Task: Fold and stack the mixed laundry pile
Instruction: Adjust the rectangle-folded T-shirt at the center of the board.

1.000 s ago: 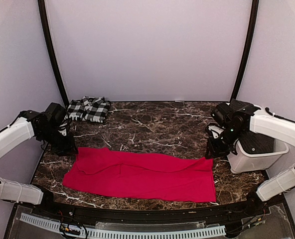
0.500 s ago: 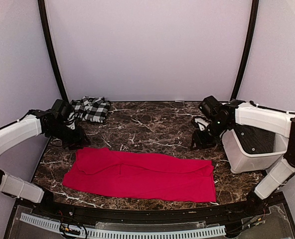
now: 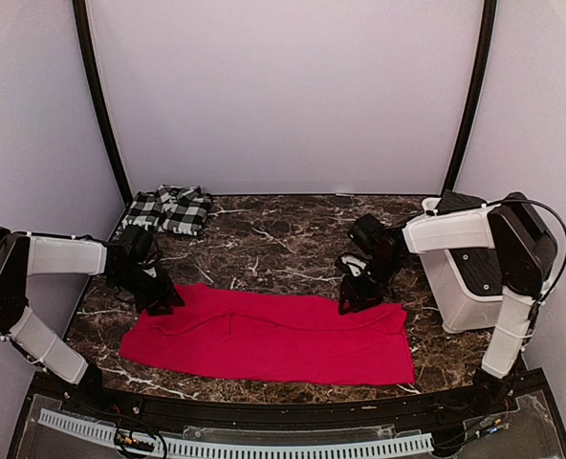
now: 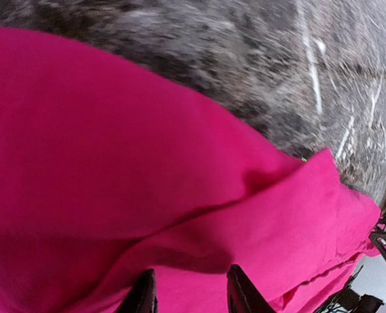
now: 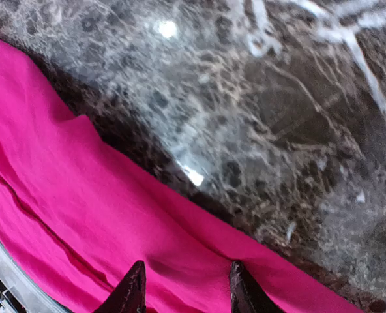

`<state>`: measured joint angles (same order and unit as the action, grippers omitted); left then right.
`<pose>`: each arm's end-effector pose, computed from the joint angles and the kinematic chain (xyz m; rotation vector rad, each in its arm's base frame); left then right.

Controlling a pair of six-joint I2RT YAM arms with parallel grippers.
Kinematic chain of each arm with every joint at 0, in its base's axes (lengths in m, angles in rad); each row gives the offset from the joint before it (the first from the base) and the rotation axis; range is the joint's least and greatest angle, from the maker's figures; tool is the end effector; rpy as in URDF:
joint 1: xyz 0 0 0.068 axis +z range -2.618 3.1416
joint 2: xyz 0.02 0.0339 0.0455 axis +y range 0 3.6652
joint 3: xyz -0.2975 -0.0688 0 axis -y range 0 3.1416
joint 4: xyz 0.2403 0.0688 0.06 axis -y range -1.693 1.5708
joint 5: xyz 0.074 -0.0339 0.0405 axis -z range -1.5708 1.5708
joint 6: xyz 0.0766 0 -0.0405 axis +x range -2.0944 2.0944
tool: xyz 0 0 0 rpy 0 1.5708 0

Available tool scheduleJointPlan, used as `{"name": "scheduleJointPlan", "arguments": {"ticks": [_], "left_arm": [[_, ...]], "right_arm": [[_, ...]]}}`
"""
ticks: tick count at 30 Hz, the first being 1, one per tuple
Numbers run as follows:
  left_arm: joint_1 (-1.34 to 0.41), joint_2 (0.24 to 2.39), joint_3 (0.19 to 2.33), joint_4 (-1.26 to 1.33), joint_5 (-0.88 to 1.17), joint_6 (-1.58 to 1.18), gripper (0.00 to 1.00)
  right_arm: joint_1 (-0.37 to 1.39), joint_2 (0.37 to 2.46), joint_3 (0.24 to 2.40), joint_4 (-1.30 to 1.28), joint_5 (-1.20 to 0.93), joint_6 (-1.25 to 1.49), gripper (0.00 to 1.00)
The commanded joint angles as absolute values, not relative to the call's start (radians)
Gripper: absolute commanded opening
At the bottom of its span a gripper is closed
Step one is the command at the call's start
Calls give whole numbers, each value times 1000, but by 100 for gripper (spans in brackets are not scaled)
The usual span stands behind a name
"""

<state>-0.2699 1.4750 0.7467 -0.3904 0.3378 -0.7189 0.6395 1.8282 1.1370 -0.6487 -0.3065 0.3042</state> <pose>0.2580 -0.0977 0.1629 -0.5186 2.7665 -0.7291 0.2693 0.2291 0.1511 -0.5576 2.9705 0.5750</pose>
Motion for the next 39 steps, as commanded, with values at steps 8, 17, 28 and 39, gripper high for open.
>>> {"name": "scheduleJointPlan", "arguments": {"ticks": [8, 17, 28, 39], "left_arm": [[-32, 1514, 775, -352, 291, -732, 36], [-32, 1362, 918, -527, 199, -549, 46], [-32, 1263, 767, -571, 128, -757, 48], [-31, 1201, 737, -612, 82, -792, 57]], "right_arm": [[643, 1951, 1424, -661, -287, 187, 45], [581, 1658, 1323, -780, -68, 28, 57], [600, 1595, 1167, -825, 21, -43, 57], [642, 1710, 1171, -805, 44, -68, 56]]}}
